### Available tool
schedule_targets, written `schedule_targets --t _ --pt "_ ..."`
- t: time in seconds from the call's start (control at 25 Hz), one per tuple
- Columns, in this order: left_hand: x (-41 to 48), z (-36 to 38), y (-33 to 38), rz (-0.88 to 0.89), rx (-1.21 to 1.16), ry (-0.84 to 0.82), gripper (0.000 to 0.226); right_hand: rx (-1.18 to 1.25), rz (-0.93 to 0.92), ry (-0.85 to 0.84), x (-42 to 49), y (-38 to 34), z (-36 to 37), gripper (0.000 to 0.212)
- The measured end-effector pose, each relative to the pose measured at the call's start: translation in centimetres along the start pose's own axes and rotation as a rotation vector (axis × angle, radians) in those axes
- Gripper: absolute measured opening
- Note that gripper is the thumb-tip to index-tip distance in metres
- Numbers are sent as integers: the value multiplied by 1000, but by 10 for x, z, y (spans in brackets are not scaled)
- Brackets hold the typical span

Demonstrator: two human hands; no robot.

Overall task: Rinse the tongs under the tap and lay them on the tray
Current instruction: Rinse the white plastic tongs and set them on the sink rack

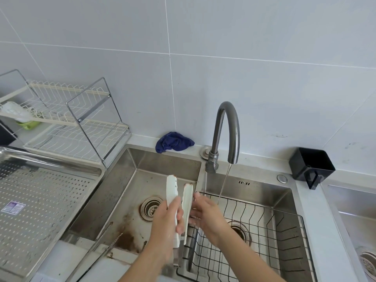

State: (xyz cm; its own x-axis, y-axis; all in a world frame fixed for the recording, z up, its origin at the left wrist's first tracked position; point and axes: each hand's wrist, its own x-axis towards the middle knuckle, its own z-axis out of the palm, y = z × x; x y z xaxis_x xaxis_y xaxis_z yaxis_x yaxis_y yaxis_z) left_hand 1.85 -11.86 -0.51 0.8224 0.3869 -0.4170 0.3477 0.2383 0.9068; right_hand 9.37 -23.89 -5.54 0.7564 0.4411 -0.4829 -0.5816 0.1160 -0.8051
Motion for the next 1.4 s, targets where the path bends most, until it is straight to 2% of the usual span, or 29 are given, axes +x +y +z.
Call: schedule_targets --t 0.08,0.16,0.24,0.32,0.44,0.52,0.64,0.8,1.0,1.08,1.12,1.2,1.32,1.4 --pt "-1 9 -8 66 54 -22 24 -83 -106 15 -3 -2 -5 22" --pt "-1 17 -17 90 168 40 11 -163 -173 93 -3 -4 -9 19" --pt "0 20 -27 58 241 45 22 -155 -195 173 -2 -6 -13 22" --pt "4 19 -36 -3 244 -58 31 -130 -201 213 -1 -6 -14 23" --pt "8 10 -48 -14 311 -91 29 -68 -194 271 2 -6 -17 17" --pt "8 9 -51 14 416 -105 27 -87 -219 370 5 -14 -24 13" --pt "11 10 -51 -4 464 -144 22 -182 -230 478 14 -18 -35 29" --pt "20 11 -43 -2 526 -128 10 -177 -167 385 16 -8 -43 18" --pt "24 18 -39 -15 571 -123 38 -238 -101 456 25 -9 -63 27" --pt "30 18 -35 -33 594 -106 39 -167 -68 353 23 -3 -64 18" --pt "32 19 -32 -35 610 -105 40 -131 -61 315 24 0 -66 23" --pt "34 22 -27 -34 618 -123 40 -140 -61 339 29 -1 -72 25" --pt "29 26 -24 -42 568 -107 24 -145 -70 402 33 -5 -74 17" --pt "28 24 -25 -44 534 -64 30 -52 -48 311 32 -1 -72 20"
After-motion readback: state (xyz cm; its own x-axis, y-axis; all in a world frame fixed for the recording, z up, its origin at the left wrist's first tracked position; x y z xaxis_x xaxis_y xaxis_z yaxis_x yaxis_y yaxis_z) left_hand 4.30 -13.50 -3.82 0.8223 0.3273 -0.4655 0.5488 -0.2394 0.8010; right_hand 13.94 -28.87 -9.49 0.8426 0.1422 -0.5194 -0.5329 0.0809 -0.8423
